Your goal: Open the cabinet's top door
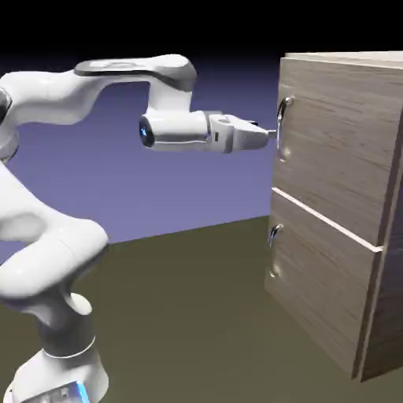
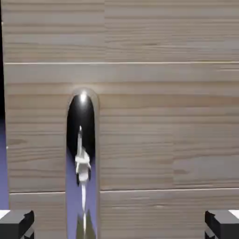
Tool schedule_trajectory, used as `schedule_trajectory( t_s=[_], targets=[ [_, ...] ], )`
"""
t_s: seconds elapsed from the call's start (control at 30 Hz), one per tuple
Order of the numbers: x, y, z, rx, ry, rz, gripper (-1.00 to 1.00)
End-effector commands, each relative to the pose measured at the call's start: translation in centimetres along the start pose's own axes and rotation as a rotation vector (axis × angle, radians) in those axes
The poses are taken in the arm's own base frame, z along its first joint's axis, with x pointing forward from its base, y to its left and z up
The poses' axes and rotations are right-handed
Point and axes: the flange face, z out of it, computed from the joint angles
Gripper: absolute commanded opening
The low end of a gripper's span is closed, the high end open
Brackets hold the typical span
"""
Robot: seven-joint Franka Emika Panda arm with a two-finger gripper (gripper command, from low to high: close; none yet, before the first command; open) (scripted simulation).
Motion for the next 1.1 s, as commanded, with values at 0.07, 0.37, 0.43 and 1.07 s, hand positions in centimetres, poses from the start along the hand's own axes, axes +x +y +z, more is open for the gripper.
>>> schedule_trajectory(
  t_s=[0.07,0.37,0.43,1.07],
  targets=[
    [-1.6,-0.3,0.7,0.013,0.024,-0.005,0.00],
    [-1.7,-0.4,5.8,0.014,0.028,-0.006,-1.00],
    [-1.6,-0.2,5.4,0.025,0.018,-0.006,-1.00],
    [0.5,2.1,-0.1,0.149,-0.108,-0.008,-1.00]
  ],
)
